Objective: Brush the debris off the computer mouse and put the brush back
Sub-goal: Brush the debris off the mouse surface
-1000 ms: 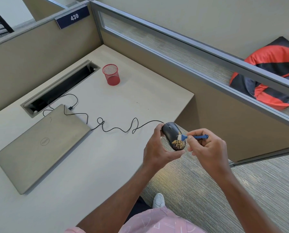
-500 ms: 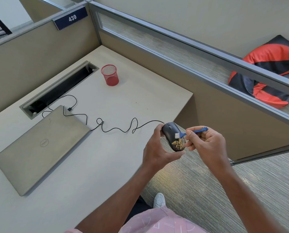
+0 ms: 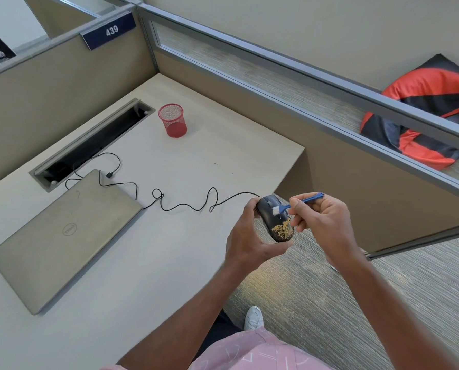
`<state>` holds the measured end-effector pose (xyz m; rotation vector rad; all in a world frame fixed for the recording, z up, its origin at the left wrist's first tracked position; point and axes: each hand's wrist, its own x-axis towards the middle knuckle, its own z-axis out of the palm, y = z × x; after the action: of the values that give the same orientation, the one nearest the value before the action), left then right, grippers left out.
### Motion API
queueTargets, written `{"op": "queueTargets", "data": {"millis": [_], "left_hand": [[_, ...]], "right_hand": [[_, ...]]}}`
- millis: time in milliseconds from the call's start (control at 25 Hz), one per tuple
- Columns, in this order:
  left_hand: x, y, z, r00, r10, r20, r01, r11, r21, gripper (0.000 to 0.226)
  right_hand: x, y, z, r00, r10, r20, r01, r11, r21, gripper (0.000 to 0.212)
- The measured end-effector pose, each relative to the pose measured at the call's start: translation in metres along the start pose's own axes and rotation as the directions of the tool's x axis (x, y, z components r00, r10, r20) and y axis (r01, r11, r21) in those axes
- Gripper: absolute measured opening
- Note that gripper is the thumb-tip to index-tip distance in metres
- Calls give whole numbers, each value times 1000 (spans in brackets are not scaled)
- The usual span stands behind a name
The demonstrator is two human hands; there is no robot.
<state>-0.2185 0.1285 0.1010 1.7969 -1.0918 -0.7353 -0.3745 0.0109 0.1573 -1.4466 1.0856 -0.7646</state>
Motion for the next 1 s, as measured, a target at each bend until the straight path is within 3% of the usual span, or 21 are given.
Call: {"op": "queueTargets", "data": {"millis": [440, 640, 840, 1000], "left_hand": [[-1, -6, -2, 1000, -3, -18, 3, 1000, -5, 109], [-3, -4, -2, 1000, -10, -10, 9, 1000, -20, 108], [-3, -4, -3, 1000, -24, -14, 24, 999, -26, 106], [-4, -4, -4, 999, -35, -30, 34, 999, -13, 107]], "right_hand": [[-2, 2, -21, 989, 117, -89, -107, 989, 105, 12], [4, 1, -12, 989, 144, -42, -133, 970, 201, 17], [1, 11, -11, 985, 171, -21, -163, 967, 196, 16], [-8, 12, -17, 990, 112, -82, -102, 988, 118, 9]]}}
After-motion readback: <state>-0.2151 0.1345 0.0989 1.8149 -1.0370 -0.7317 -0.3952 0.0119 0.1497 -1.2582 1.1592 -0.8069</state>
